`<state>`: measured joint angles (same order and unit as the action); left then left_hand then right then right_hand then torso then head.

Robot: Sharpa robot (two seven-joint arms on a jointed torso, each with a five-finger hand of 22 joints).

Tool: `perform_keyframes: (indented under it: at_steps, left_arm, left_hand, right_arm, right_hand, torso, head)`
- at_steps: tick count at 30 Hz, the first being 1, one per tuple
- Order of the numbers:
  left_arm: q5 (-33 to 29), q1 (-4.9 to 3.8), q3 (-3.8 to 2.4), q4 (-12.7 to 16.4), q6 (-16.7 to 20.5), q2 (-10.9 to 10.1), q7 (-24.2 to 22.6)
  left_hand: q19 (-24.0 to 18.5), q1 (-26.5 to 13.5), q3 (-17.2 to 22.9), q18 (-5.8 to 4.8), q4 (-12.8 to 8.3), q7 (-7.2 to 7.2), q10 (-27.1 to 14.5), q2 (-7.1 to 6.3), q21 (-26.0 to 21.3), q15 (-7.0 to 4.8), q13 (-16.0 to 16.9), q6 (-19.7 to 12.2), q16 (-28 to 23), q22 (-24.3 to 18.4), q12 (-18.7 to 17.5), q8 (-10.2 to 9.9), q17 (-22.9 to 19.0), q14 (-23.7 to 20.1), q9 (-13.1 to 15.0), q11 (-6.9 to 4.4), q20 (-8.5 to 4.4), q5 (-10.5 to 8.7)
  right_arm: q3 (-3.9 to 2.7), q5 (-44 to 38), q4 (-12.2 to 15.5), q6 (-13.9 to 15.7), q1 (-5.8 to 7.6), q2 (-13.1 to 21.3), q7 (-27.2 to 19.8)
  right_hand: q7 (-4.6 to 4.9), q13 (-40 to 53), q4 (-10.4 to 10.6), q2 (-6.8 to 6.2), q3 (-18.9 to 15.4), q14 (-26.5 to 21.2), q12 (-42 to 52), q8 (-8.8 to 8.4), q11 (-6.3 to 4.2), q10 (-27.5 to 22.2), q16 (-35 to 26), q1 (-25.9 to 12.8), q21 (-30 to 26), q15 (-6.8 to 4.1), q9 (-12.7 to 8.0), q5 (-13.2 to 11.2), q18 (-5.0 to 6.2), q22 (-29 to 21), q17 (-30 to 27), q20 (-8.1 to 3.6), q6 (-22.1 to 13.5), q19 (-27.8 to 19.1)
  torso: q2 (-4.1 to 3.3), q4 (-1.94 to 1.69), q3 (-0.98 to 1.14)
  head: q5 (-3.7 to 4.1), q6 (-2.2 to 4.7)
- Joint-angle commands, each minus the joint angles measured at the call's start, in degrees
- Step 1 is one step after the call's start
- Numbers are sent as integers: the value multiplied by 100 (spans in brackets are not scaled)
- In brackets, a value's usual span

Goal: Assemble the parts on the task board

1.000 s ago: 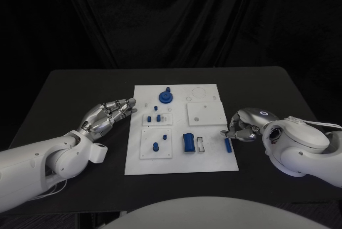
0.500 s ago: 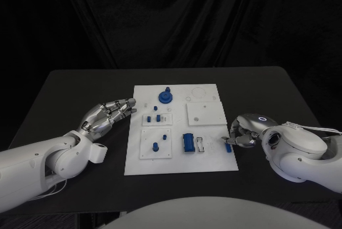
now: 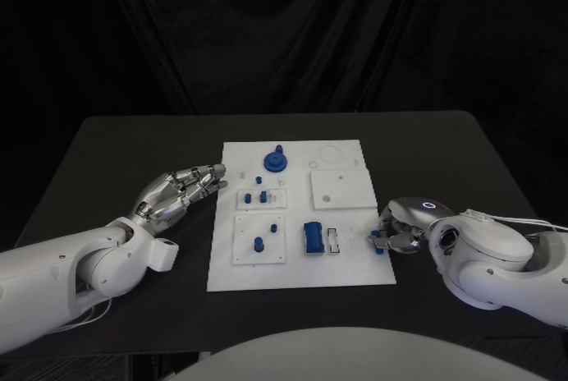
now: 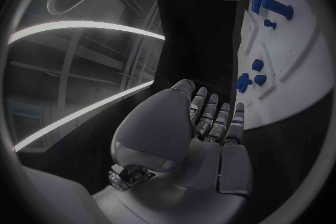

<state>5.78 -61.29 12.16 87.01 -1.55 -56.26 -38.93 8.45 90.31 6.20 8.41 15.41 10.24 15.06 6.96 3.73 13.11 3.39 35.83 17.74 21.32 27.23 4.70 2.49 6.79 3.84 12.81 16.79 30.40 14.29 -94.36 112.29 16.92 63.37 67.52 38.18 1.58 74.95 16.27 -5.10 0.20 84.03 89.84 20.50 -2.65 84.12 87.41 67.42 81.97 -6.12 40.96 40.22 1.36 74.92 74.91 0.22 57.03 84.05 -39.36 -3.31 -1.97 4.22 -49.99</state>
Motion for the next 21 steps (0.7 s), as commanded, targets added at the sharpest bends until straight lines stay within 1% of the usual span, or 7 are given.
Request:
perform_keyframes:
  at_steps: [1,3,6,11,14,20,21]
  left_arm:
    - [-16,14,-4,5,-71,-3,-444]
    - [-16,17,-4,6,-70,-7,-437]
    - [-16,21,-4,5,-71,-6,-430]
    - [-16,26,-4,2,-77,0,-417]
    - [-16,30,-4,1,-81,2,-411]
    - [-15,39,-4,3,-89,-8,-403]
    - [-15,41,-4,3,-90,-10,-403]
  left_hand:
    - [45,57,36,-102,-4,195,-6,4,22,22,6,34,36,-6,22,35,9,8,4,44,-11,23]
    - [51,61,42,-104,-9,197,-9,3,25,23,5,35,34,4,16,36,8,8,4,47,-11,29]
    - [56,65,47,-106,-13,198,-7,2,27,24,6,35,38,10,21,37,8,9,4,49,-12,35]
    - [56,65,47,-106,-13,198,-7,2,27,24,6,35,38,10,21,37,8,9,4,49,-12,35]
    - [60,72,60,-110,-20,203,-8,2,30,27,6,31,42,12,20,37,8,11,3,54,-14,46]
    - [60,72,60,-110,-20,203,-8,2,30,27,6,31,42,12,20,37,8,11,3,54,-14,46]
    - [60,72,60,-110,-20,203,-8,2,30,27,6,31,42,12,20,37,8,11,3,54,-14,46]
  right_arm:
    - [6,-6,-18,-62,-42,-36,116]
    - [6,-5,-40,-66,-61,-78,117]
    - [6,-1,-71,-97,-85,-125,120]
    - [5,71,-134,-156,-143,-219,117]
    - [5,92,-159,-172,-179,-261,113]
    - [4,244,-200,-76,-231,-325,54]
    - [4,303,-200,-24,-235,-327,25]
  right_hand:
    - [-3,1505,-20,-6,66,480,16,-46,28,588,-36,110,-38,28,-53,97,83,1217,910,35,43,248]
    - [-27,1505,-88,1,166,478,16,-42,7,588,-41,324,-45,12,-67,218,85,1215,900,25,95,247]
    - [-48,1505,-139,-6,239,478,16,-12,-11,588,-41,476,-46,-4,-51,341,85,1215,900,10,138,247]
    - [-45,1505,-147,-28,283,474,16,-13,-13,588,-52,540,-64,-7,-46,484,88,1210,879,3,121,240]
    - [-43,1505,-173,-41,329,469,16,-15,-14,588,-62,614,-76,-7,-40,582,91,1206,861,1,97,235]
    - [-50,1505,-353,-51,484,467,16,19,-22,588,-70,908,-81,-14,-2,761,91,1206,849,-6,81,234]
    - [-52,1505,-439,-48,553,473,16,54,-28,588,-55,1030,-66,-20,29,907,87,1211,877,-11,89,241]
  torso:
    - [-2,1,1]
    - [-2,-1,0]
    - [-1,0,-1]
    - [-2,-4,3]
    - [1,0,0]
    - [4,-2,-2]
    - [5,1,-1]
  head:
    - [-6,-1]
    - [-2,-1]
    - [-7,-1]
    - [-9,-1]
    - [-15,-1]
    - [-34,-1]
    - [-42,-1]
